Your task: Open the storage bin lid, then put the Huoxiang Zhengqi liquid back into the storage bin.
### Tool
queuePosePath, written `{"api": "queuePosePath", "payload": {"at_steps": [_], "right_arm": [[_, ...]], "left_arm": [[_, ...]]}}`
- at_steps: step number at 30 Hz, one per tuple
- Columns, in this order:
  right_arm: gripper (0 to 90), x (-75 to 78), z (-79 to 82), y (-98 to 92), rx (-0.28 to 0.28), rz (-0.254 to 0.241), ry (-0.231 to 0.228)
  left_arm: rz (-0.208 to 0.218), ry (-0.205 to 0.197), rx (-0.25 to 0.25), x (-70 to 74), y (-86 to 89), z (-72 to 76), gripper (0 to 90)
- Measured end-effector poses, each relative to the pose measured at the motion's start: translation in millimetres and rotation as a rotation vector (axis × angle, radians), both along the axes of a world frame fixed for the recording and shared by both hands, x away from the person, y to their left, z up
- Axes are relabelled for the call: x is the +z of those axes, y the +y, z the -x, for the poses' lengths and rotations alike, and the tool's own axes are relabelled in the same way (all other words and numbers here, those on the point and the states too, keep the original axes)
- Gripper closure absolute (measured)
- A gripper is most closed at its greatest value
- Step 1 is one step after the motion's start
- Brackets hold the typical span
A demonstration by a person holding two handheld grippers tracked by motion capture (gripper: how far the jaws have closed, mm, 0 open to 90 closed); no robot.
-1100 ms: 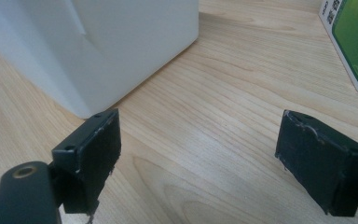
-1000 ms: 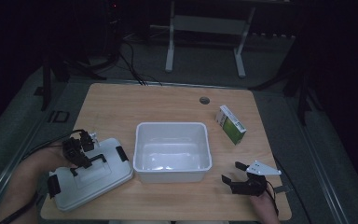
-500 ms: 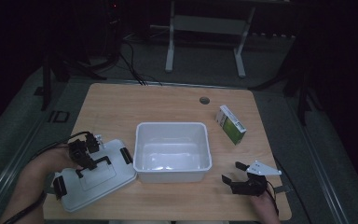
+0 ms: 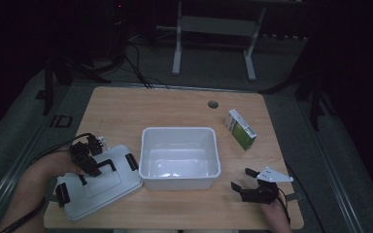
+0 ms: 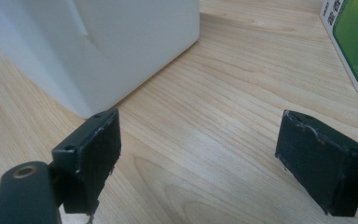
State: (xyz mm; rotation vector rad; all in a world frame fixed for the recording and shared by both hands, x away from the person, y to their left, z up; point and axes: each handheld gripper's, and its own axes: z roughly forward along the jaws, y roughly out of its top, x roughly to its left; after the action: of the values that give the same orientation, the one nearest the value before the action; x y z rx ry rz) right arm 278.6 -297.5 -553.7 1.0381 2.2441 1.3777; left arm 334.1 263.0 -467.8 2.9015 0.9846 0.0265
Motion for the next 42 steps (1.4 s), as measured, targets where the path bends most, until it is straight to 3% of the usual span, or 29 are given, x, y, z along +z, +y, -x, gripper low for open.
{"api": "queuePosePath", "payload": {"at_steps": [4, 16, 22, 26, 29, 35, 37, 42], "right_arm": [[13.8, 0.3, 0.0, 0.2, 0.000, 0.003, 0.001], [14.0, 0.6, 1.4, 1.1, 0.006, -0.003, 0.001], [14.2, 8.8, 1.8, -1.2, -0.032, 0.024, -0.026], [14.2, 17.1, -2.5, -7.6, -0.061, 0.008, -0.009], [13.8, 23.0, -9.2, -14.6, -0.114, -0.009, 0.039], [13.0, 29.0, -18.6, -23.4, -0.112, -0.012, 0.051], [13.4, 31.6, -22.0, -26.0, -0.095, 0.000, 0.060], [14.0, 40.1, -33.5, -29.9, -0.114, 0.025, 0.060]], "left_arm": [[-0.011, -0.012, 0.013, -1.2, 1.2, 0.9, 46.8], [-0.015, -0.011, 0.016, -3.0, 2.0, 3.6, 46.7], [-0.009, -0.009, 0.023, -0.9, 2.8, 4.8, 45.2], [-0.015, -0.011, 0.021, -0.6, 3.5, 6.0, 45.2], [-0.017, -0.009, 0.022, 0.2, 3.8, 6.8, 45.2], [-0.015, -0.009, 0.020, 1.8, 2.8, 7.3, 45.2], [-0.013, -0.012, 0.019, 2.2, 2.1, 7.4, 45.2], [-0.010, -0.015, 0.016, 3.4, 2.3, 7.4, 45.2]]}}
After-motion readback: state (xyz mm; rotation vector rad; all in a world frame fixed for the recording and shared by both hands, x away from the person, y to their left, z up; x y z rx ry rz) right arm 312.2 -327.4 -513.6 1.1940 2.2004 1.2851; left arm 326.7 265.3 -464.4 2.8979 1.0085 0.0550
